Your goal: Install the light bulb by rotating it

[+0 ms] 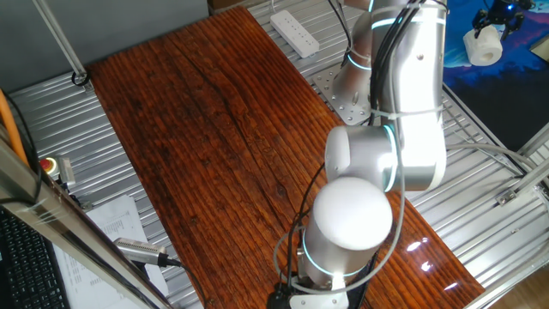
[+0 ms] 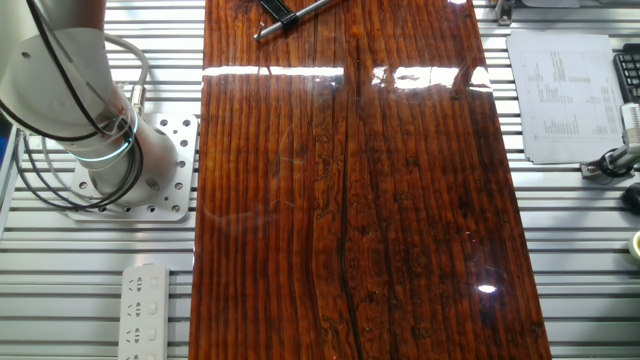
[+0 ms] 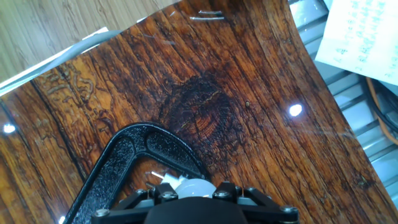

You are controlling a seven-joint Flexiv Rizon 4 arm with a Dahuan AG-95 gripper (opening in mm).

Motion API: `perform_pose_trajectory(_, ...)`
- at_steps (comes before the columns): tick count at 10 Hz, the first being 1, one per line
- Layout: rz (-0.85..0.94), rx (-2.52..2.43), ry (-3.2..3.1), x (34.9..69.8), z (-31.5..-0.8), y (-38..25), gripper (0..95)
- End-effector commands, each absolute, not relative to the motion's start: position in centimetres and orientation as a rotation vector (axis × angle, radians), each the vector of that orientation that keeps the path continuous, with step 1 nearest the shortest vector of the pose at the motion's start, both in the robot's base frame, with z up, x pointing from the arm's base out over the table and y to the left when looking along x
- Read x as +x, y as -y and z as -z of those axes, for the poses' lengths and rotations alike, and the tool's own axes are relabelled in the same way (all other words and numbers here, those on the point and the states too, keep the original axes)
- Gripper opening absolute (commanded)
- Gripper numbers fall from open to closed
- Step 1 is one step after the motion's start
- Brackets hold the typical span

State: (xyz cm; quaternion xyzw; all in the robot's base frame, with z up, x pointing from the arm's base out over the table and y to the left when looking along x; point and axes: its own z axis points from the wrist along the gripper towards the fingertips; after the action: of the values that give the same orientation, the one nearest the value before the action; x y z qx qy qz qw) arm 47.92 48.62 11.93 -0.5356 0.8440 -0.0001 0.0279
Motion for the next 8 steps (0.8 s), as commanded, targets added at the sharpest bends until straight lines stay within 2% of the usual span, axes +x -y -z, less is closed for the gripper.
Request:
perform_pose_trajectory(1,-0.002,-1.657,-2.601,47.96,-11.78,-48.82,38.0)
perform_pose_trajectory(8,-0.035,-1.650,-2.574,47.93,-11.78,-48.64,38.0)
